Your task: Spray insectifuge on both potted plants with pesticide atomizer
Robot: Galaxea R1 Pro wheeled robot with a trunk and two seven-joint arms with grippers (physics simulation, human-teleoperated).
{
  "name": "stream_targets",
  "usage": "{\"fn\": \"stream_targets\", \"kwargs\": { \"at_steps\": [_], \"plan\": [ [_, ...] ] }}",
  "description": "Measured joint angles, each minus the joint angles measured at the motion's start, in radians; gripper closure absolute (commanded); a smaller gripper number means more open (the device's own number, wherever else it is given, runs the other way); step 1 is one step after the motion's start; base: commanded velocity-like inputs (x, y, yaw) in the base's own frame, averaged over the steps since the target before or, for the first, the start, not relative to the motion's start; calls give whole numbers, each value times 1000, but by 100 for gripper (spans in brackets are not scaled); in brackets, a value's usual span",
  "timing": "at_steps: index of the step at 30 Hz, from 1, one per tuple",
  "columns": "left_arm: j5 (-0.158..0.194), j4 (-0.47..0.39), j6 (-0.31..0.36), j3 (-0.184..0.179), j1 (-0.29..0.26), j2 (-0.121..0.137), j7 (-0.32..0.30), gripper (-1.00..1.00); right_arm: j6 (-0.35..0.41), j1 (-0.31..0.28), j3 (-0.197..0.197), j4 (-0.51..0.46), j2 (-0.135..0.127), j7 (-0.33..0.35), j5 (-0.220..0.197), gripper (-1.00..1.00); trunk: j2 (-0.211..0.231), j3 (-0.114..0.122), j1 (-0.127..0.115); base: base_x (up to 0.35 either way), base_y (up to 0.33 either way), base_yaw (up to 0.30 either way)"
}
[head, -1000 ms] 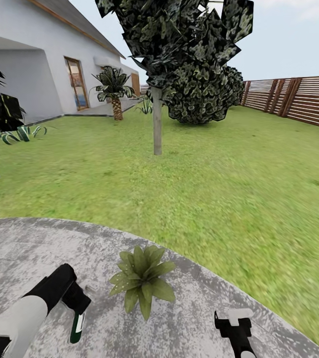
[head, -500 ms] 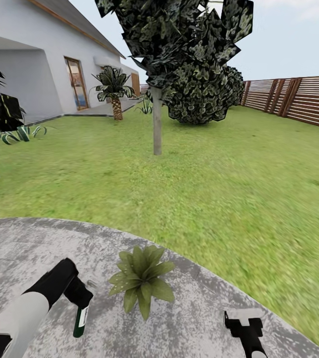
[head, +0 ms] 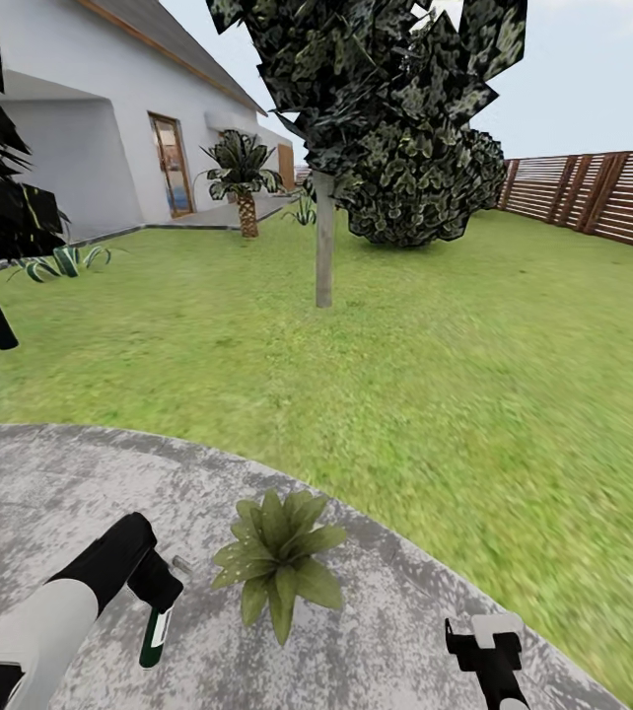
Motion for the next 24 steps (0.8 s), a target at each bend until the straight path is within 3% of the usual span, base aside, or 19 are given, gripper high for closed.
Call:
{"fn": "stream_targets", "kwargs": {
  "at_steps": [4, 10, 18, 24],
  "plan": [
    [-4, 0, -1, -2, 0, 1, 0, 100, 0, 1, 0, 0, -1, -1, 0, -100, 0, 0, 0, -14, -245, 0],
    [-3, 0, 0, 0, 0, 1, 0, 100, 0, 1, 0, 0, 0, -3, 0, -100, 0, 0, 1, -242, -194, 12],
    [-4, 0, 2, 7, 0, 0, 1, 100, 0, 1, 0, 0, 1, -2, 0, -100, 0, 0, 0, -72, -43, 240],
    [-3, 0, 2, 10, 0, -1, 0, 100, 0, 1, 0, 0, 1, -3, 0, -100, 0, 0, 0, 88, -34, 248]
  ]
}}
